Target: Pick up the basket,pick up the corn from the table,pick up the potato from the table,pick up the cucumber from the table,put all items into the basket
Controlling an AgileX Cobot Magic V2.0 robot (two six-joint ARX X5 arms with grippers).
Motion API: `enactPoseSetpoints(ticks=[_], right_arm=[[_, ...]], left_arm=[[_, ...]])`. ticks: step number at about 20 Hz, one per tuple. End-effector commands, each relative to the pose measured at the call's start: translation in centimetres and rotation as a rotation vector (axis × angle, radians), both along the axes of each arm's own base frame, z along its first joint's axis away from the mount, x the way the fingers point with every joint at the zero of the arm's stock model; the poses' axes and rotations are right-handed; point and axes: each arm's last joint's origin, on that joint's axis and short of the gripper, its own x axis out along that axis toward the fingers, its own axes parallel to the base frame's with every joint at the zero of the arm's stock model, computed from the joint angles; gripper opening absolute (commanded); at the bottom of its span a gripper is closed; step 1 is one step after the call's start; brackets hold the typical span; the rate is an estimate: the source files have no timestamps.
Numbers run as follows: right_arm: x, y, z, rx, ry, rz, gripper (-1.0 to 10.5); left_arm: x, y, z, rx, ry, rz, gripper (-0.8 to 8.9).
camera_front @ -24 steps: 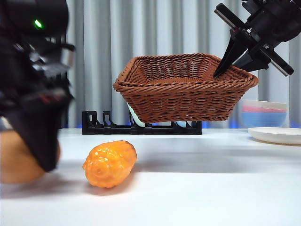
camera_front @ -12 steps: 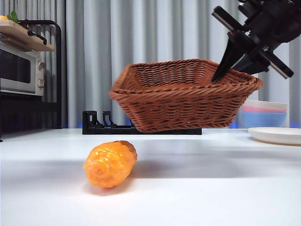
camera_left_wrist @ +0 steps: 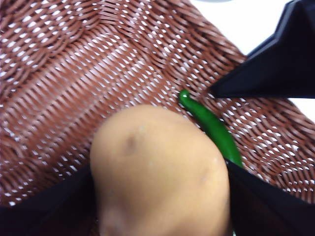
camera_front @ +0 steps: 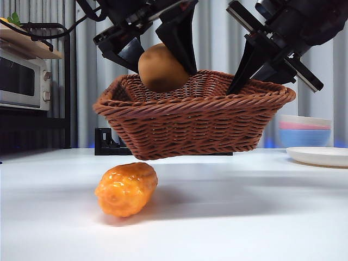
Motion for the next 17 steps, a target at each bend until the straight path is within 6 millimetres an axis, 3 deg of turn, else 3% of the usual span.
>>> enactPoseSetpoints(ticks=[1,3,6,9,12,15,17], right_arm=[[0.0,0.1,0.5,0.017,-0.025,0.008,-0.1],[0.0,0.1,0.5,0.017,-0.025,0.008,-0.1],[0.1,0.0,0.6,0.017,-0.026,0.005,-0.1],[0.6,-0.9,0.9,0.020,-0.035,-0.030,-0.1],[1.4,-2.1,2.0,0.031,-0.068,-0.078,-0.1],[2.1,-3.3,3.3,0.043,-0.107,-0.122,-0.1],[2.4,-3.7,4.2,0.050,-0.134,-0.138,-0.1]], left_arm=[[0.1,-0.1,0.3,-0.003,-0.032,-0.002,5.96],[-0.1,0.1,0.8,-0.007,-0.025,0.000,5.96],[-1.3,1.0,3.5,0.003,-0.006,-0.013,5.96],[-4.3,3.3,7.4,-0.027,0.009,-0.063,5.96],[-8.3,6.6,9.6,-0.026,0.018,-0.085,5.95],[-11.0,8.4,9.5,0.005,0.085,-0.100,5.95],[-11.9,8.1,7.6,0.016,0.141,-0.110,5.95]])
